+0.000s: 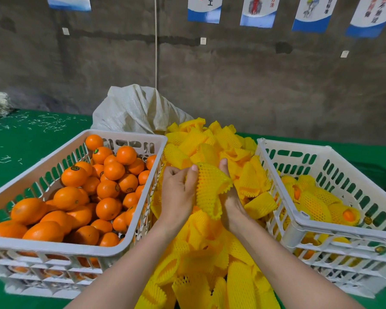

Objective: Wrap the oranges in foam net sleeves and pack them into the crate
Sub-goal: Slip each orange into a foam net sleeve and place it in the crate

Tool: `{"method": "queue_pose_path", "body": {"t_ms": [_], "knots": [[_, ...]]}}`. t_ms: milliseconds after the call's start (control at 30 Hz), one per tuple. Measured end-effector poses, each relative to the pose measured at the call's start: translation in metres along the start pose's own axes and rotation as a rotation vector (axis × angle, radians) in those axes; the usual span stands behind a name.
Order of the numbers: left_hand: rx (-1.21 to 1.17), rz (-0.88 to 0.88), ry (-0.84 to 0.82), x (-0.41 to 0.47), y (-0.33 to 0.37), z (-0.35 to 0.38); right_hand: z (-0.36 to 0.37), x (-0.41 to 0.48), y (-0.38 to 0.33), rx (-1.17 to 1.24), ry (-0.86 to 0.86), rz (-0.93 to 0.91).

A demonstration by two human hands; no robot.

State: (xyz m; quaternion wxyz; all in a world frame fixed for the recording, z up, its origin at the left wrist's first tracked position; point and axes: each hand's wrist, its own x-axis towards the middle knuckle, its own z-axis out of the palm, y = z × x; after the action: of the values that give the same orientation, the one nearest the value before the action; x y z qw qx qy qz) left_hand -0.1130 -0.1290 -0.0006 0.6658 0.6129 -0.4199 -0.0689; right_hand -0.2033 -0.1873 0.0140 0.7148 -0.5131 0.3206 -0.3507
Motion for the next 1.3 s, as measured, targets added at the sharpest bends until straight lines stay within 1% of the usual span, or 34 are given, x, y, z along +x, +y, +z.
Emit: {"method": "queue_pose_path", "body": {"t_ms": [67,100,133,200,233,300,367,433,533,633,667,700,733,800,867,900,1000,1133,1233,1300], "knots": [[-0.017,0.037,0.052,-0.004,0.001,0.002,0.0,0.001,0.001,0.123,-0.038,0.046],[-0.125,-0.017,0.064,-0.005,0.003,0.003,-0.002,0.004,0.003,0.201,-0.053,0.062],[-0.289,-0.115,0.061,-0.004,0.007,0.003,-0.003,0.006,0.004,0.254,-0.049,0.065],[-0.618,-0.352,0.015,0.001,0.008,0.002,-0.002,0.008,0.002,0.317,0.036,0.039],[-0.702,-0.449,-0.011,0.004,0.006,0.002,-0.003,0.008,0.0,0.334,0.064,0.038],[-0.765,-0.599,-0.033,0.007,0.004,0.002,-0.003,0.007,0.0,0.316,0.088,0.079],[-0.78,-0.711,-0.044,0.008,0.003,0.002,-0.004,0.007,0.004,0.277,0.096,0.135],[-0.737,-0.747,-0.076,0.01,0.002,0.001,-0.004,0.004,0.006,0.269,0.096,0.174],[-0.567,-0.685,-0.139,0.008,0.001,0.001,-0.003,0.001,0.008,0.274,0.081,0.198],[-0.341,-0.557,-0.128,0.003,0.001,0.001,-0.006,0.002,0.01,0.25,0.066,0.149],[-0.295,-0.531,-0.124,0.002,0.002,-0.001,-0.007,0.001,0.01,0.241,0.064,0.126],[-0.267,-0.543,-0.131,0.003,0.002,-0.002,-0.008,0.001,0.01,0.239,0.055,0.101],[-0.263,-0.601,-0.157,0.004,0.003,-0.005,-0.007,-0.001,0.008,0.223,0.057,0.082],[-0.379,-0.817,-0.253,0.007,0.008,-0.01,-0.009,-0.002,0.007,0.111,0.065,0.016],[-0.517,-0.982,-0.405,0.007,0.013,-0.012,-0.011,-0.003,0.008,-0.039,0.059,-0.121],[-0.565,-1.024,-0.472,0.007,0.014,-0.012,-0.012,-0.003,0.009,-0.101,0.056,-0.174],[-0.659,-1.027,-0.551,0.008,0.014,-0.01,-0.013,-0.006,0.007,-0.218,0.039,-0.272],[-0.617,-0.981,-0.599,0.008,0.012,-0.01,-0.019,-0.001,0.004,-0.334,-0.006,-0.375],[-0.608,-0.953,-0.588,0.006,0.007,-0.01,-0.026,-0.001,0.0,-0.503,-0.037,-0.409],[-0.552,-0.914,-0.539,0.007,0.006,-0.011,-0.032,-0.006,0.001,-0.516,-0.011,-0.405]]}}
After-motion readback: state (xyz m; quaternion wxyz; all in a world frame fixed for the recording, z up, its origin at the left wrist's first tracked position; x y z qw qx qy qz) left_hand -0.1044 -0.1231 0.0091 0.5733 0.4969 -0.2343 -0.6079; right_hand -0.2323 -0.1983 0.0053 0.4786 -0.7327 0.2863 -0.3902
